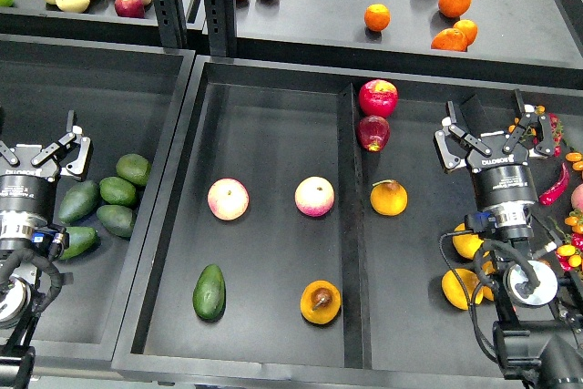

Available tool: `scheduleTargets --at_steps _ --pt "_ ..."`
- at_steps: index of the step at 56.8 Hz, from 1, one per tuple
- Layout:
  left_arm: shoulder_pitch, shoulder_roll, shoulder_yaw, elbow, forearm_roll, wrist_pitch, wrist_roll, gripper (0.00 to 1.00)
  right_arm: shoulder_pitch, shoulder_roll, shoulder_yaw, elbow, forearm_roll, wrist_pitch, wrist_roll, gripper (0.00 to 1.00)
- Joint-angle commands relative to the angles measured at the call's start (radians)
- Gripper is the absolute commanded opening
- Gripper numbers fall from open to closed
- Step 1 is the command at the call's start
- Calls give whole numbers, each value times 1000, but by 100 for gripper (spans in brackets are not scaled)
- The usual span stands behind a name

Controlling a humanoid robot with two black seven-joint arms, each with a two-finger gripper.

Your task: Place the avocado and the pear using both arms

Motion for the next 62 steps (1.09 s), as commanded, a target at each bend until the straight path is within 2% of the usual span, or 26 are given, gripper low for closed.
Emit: scheduleTargets --at_steps 1,7,15,62 --pt "0 0 0 1 0 0 2 100 0 0 0 0 1 0 0 99" --pt "0 0 1 1 0 0 14 100 0 0 0 0 0 0 0 99" --pt "-2 0 -2 2 0 1 0 100 0 0 -2 0 2 0 0 99" --pt "-5 0 6 1 0 -20 14 100 0 0 -2 -4 2 0 -2 99"
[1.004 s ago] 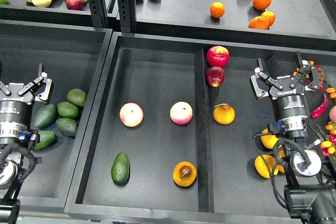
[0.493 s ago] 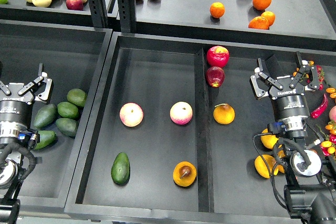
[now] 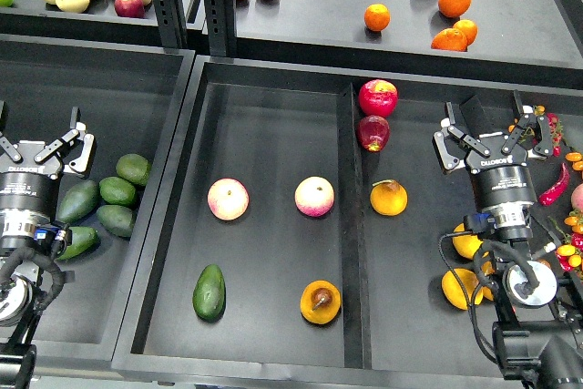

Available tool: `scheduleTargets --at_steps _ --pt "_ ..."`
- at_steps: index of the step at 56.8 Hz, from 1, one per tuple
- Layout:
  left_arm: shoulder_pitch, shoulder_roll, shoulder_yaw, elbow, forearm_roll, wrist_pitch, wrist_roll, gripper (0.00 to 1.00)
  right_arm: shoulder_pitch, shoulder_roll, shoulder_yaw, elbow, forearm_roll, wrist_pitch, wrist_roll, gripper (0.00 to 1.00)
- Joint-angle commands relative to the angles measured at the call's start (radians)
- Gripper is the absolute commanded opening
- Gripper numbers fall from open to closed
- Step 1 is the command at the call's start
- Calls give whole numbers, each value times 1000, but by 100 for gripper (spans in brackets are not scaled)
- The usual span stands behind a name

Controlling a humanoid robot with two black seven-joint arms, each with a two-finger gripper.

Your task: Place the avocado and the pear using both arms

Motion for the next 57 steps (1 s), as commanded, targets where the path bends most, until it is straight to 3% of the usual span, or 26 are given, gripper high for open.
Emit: scheduleTargets --at_steps 1,15,20,25,27,28,31,35,43,44,57 --pt "1 0 -1 1 2 -2 0 100 0 0 1 0 0 0 0 99" --pt "1 0 -6 3 0 -14 5 100 2 0 0 3 -2 0 2 99" --pt "3 0 -9 3 -2 -24 46 100 2 0 0 5 0 0 2 99" --pt "3 0 -20 6 -3 -24 178 99 3 0 3 3 -2 0 2 99" --pt "-2 0 -20 9 -15 -24 265 99 5 0 12 -3 0 0 -3 99" --pt "-3 0 -18 11 -21 -24 287 99 6 0 15 -5 0 0 -6 99" --pt "-11 0 -6 15 -69 -24 434 99 18 0 24 -27 2 0 -21 99" --pt "-46 0 15 18 -130 -24 584 97 32 0 35 -66 3 -8 -44 99" --pt "-138 156 143 37 -207 -24 595 96 61 0 61 -101 15 -44 -106 99" --pt "-184 252 223 40 -242 -24 595 96 83 0 61 -119 35 -47 -110 99" --pt "-348 477 566 38 -291 -24 595 98 176 0 74 -195 43 -78 -109 99"
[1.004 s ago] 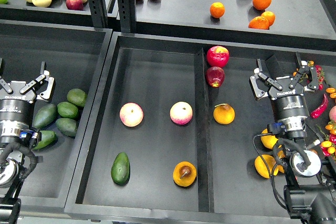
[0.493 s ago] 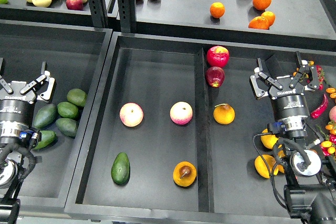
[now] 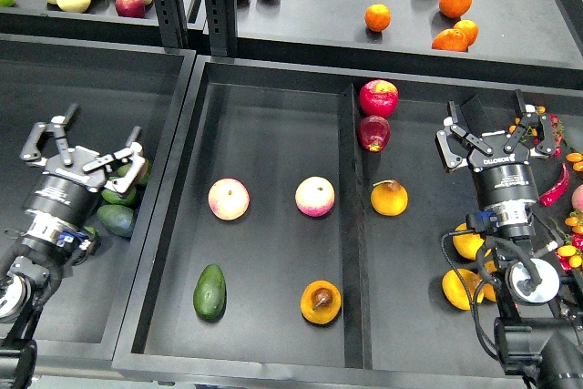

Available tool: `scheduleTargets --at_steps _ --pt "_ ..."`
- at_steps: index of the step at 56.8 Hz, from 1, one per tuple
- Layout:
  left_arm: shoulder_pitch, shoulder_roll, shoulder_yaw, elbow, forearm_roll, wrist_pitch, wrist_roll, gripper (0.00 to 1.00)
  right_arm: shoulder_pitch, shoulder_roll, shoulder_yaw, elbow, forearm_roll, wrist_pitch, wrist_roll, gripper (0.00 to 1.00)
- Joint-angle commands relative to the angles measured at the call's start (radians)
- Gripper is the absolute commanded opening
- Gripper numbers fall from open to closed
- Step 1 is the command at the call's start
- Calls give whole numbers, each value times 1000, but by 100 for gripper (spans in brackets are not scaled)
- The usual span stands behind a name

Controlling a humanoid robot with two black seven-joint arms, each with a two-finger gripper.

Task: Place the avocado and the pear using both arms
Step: 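Move the left gripper over the dark green avocado in the middle bin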

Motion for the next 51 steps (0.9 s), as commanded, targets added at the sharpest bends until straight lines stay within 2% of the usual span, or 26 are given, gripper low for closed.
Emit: scheduleTargets --at_steps 1,11,20,35,41,51 --pt "-102 99 212 -1 -7 0 0 98 51 0 9 -43 3 -10 0 99" --pt "-249 189 491 -6 22 0 0 98 94 0 8 -105 43 -10 0 99" --pt "-329 195 701 -1 218 0 0 99 97 0 6 -100 48 -11 0 99" --pt "-383 160 859 8 622 0 0 100 94 -5 8 -99 49 -10 0 99" --pt "-433 61 942 11 686 0 0 100 92 0 8 -102 49 -10 3 99" --pt "-465 -21 976 82 746 0 0 99 88 0 9 -94 55 -7 9 99"
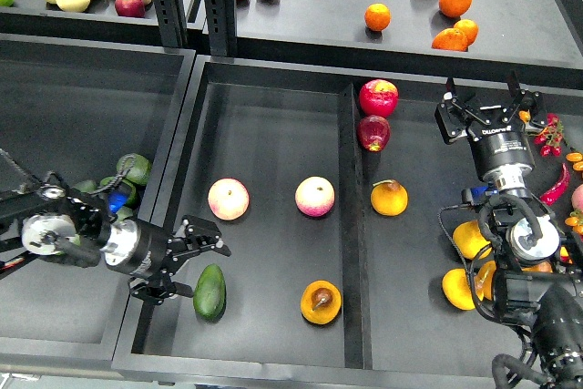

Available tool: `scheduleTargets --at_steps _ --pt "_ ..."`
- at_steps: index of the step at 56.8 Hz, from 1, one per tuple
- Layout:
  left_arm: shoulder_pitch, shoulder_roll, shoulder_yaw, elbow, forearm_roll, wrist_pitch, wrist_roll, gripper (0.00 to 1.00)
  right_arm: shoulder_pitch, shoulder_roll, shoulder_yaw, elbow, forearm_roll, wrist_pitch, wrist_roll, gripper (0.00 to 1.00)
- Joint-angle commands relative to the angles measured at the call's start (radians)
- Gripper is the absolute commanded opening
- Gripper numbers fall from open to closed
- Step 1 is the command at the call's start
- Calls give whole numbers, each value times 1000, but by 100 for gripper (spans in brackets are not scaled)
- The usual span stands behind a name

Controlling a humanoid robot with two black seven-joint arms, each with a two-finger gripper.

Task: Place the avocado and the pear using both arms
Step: 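Move the left gripper over the dark green avocado in the middle bin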

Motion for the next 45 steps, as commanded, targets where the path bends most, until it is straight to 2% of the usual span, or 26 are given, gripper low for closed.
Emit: scheduleTargets --at_steps 1,11,45 --pt "-12 -46 11 53 64 0 0 99 -4 0 0 7 7 2 3 99" --pt "-17 -85 6 136 229 0 0 99 -5 -3 3 13 14 6 6 99" --pt "-16 -183 15 283 348 0 0 99 -7 0 19 55 34 9 9 99"
